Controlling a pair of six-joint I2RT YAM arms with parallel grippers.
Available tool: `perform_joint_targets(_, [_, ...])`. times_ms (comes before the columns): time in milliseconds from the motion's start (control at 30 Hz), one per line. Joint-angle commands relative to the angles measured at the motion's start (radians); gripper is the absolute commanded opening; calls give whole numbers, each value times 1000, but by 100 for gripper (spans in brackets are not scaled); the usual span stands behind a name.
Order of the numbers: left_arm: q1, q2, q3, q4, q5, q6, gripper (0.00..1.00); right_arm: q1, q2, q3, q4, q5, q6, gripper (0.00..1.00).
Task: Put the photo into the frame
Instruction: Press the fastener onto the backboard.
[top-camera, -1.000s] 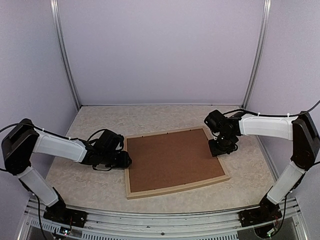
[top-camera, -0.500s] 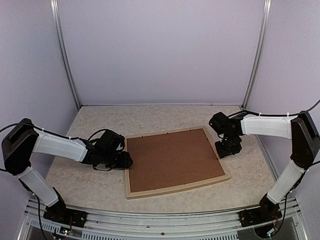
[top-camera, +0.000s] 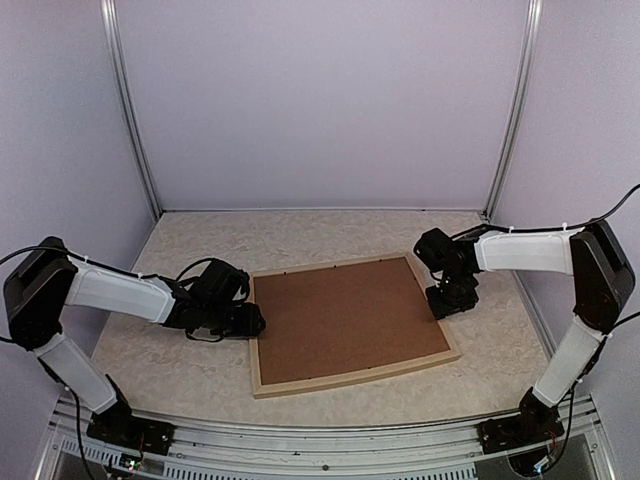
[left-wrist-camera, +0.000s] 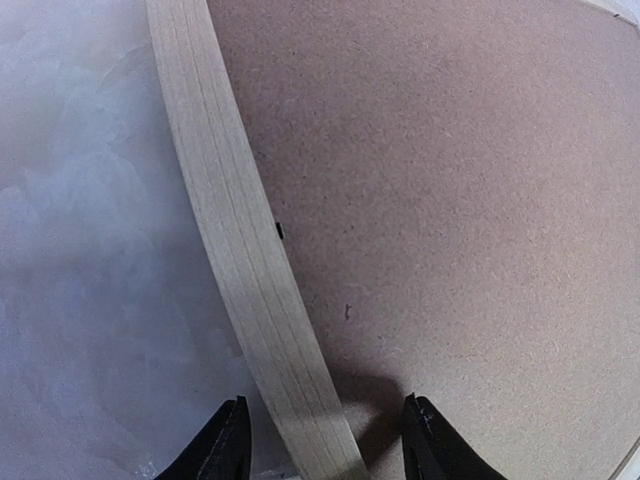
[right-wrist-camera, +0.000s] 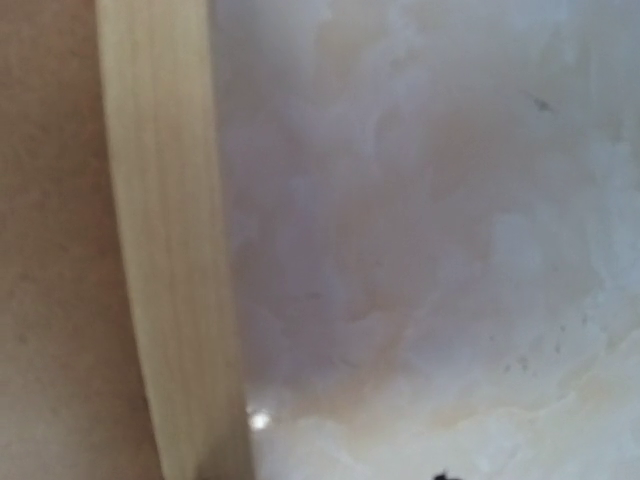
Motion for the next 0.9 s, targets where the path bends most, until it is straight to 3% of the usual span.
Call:
perform_joint_targets(0, [-7,8,10,-37,-13,14,51,1,25,-3,20,-12,-3,48])
perform_joint_targets(867, [-5,12,3,-32,-8,16,52,143,140,48,-61,44,104,47])
